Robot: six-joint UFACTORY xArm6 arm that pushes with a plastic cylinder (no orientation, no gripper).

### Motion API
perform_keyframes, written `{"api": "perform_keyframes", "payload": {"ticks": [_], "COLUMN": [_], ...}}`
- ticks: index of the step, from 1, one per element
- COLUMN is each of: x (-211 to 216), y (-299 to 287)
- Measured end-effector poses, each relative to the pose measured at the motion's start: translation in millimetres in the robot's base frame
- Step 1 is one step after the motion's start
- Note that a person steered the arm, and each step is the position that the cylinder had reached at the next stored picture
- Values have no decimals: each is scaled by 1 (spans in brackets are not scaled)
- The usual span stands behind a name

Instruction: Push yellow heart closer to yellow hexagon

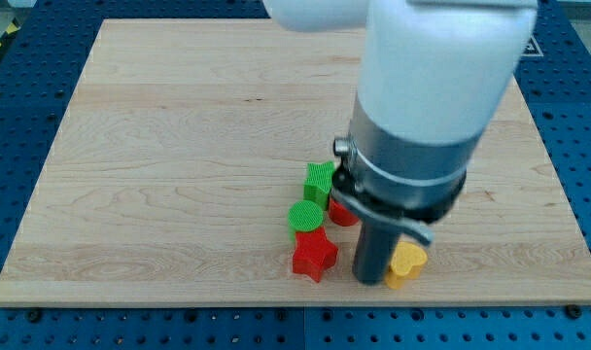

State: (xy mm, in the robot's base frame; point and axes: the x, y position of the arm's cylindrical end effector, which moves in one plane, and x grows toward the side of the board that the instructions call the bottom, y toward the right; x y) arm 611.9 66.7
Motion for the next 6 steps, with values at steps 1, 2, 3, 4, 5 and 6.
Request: {"api": "perform_keyframes", "payload": {"ticks": [1,2,3,4,5,6], "x": [6,6,0,-9,7,4], "y": [2,22,61,68,67,100]}}
